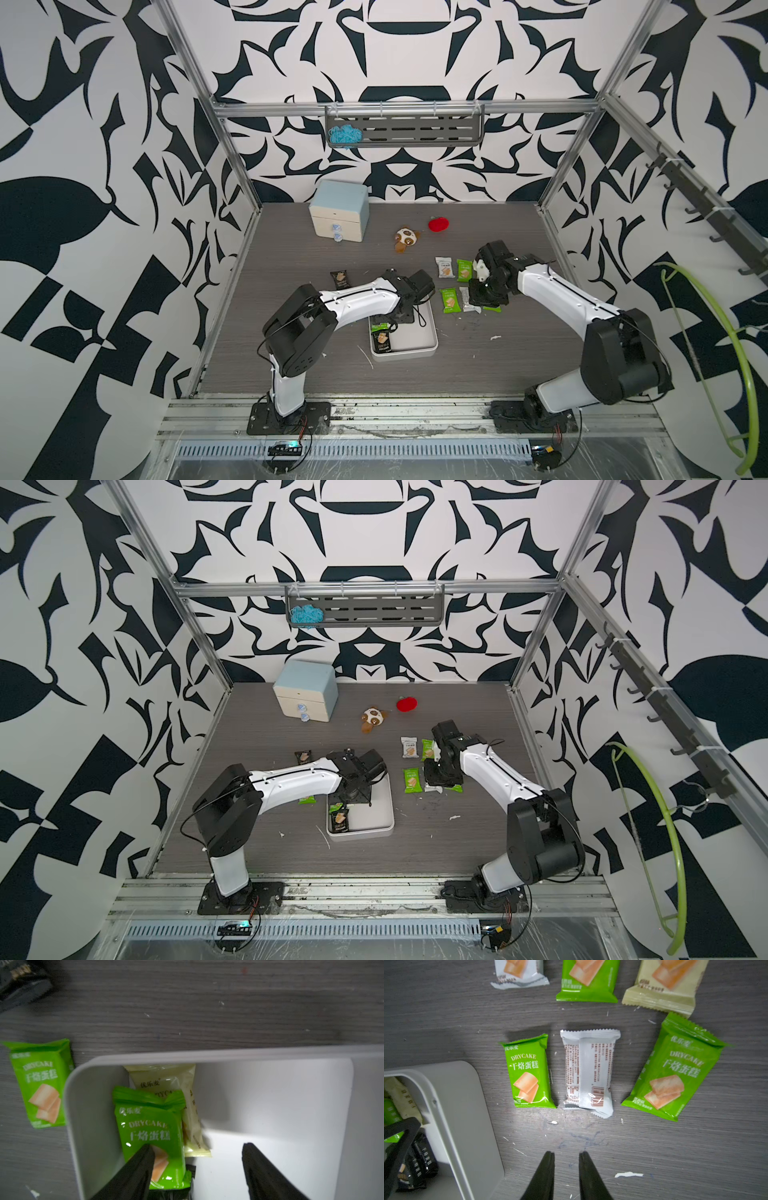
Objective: Take the cookies out of the storage box
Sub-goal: Pick up the cookie from the storage box.
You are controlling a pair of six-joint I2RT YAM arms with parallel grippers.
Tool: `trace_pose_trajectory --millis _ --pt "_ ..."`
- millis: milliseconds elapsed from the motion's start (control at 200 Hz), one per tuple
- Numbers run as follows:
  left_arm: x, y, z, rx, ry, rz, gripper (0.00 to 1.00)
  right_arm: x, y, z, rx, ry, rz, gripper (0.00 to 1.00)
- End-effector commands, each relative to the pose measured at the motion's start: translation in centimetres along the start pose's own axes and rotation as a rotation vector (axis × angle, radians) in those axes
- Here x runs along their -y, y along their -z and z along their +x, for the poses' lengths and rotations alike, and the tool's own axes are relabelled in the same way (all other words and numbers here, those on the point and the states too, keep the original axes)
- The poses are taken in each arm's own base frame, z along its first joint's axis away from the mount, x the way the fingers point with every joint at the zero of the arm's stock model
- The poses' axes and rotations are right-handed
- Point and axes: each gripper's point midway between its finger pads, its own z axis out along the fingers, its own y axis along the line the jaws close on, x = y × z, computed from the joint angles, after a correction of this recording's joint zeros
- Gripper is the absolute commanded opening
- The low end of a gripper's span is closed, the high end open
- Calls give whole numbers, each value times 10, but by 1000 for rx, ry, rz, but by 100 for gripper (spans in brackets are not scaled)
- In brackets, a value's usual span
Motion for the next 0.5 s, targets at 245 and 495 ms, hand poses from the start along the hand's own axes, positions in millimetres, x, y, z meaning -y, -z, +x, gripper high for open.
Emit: trace_pose_trajectory --millis 245,495 --pt "24 4 -14 -8 -17 49 74 -1 13 -10 31 18 7 27" --pt "-7 19 -14 8 27 32 75 -2 9 -8 14 9 0 27"
